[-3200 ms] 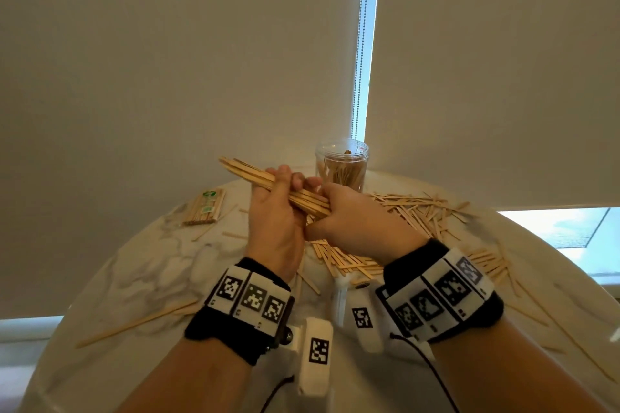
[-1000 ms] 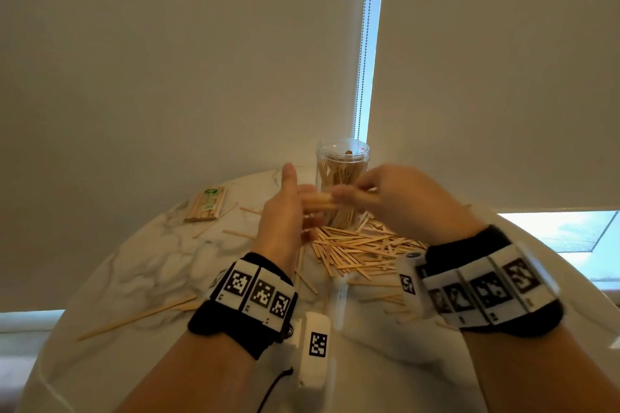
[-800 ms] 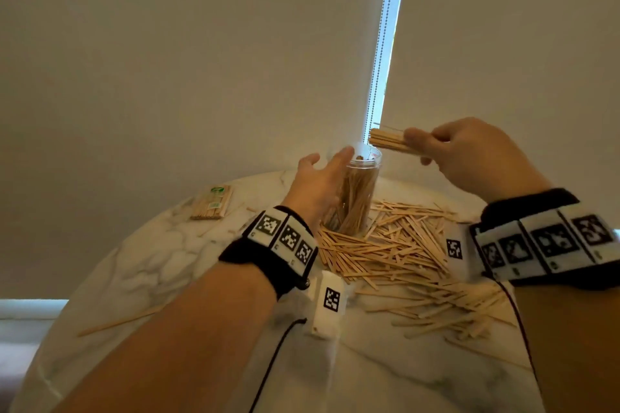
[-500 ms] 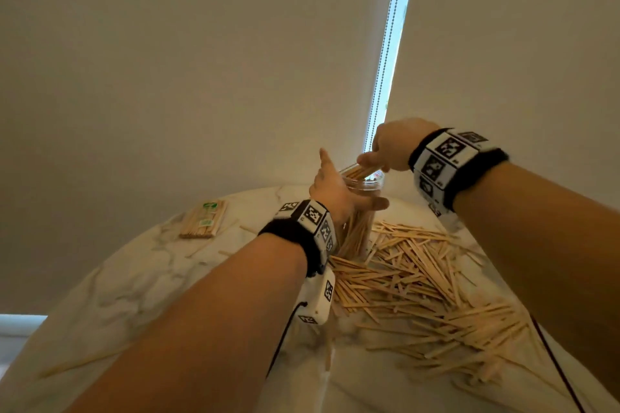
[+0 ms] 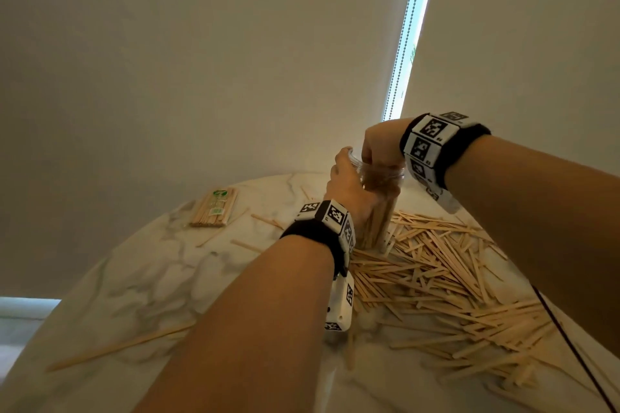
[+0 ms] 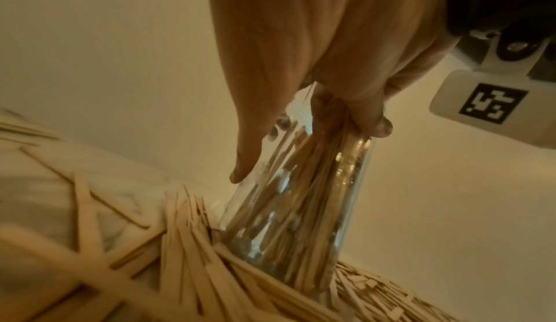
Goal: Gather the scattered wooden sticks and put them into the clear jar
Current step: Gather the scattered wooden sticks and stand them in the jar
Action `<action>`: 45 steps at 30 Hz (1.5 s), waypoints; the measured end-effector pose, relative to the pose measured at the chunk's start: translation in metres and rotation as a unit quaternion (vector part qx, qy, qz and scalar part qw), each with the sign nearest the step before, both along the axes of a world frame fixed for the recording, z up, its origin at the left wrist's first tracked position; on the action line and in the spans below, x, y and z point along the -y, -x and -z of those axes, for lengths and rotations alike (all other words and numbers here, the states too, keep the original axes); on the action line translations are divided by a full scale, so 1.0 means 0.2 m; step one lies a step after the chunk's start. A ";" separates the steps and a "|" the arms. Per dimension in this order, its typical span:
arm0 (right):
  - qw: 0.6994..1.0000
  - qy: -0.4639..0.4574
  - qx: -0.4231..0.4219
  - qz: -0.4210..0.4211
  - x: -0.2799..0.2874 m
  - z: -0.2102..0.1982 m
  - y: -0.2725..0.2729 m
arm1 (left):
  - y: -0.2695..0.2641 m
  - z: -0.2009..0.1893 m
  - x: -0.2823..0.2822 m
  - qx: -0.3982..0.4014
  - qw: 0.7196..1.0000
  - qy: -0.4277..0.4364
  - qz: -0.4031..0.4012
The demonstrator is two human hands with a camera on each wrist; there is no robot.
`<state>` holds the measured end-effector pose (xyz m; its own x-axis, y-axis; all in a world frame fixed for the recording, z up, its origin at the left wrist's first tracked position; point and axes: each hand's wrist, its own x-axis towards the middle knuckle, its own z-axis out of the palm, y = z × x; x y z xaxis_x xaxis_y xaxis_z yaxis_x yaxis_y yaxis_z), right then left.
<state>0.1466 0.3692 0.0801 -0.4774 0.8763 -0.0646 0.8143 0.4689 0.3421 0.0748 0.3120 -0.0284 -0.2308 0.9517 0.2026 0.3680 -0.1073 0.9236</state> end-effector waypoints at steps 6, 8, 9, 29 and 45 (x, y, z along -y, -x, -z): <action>0.996 0.079 -0.037 -0.006 0.02 -0.06 -0.02 | 0.00 0.01 0.02 0.004 1.000 -0.008 -0.001; 0.997 0.076 -0.032 -0.001 0.01 -0.07 -0.04 | 0.00 0.01 0.01 0.003 1.000 -0.003 0.002; 0.997 0.069 -0.029 0.003 0.00 -0.06 -0.05 | 0.00 0.01 0.01 0.005 1.000 -0.002 0.003; 0.959 0.101 -0.265 -0.019 0.83 0.30 -0.36 | 0.40 -0.12 0.51 -0.257 0.948 0.186 0.027; 0.993 0.104 -0.040 0.036 1.00 0.54 0.03 | 0.62 0.10 1.08 -0.501 0.808 0.311 -0.020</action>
<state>0.1411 0.1685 -0.0274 -0.4251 0.8798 -0.2127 0.8687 0.4626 0.1772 -0.0499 0.0950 -0.0489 -0.2799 0.9374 -0.2074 0.9557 0.2925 0.0321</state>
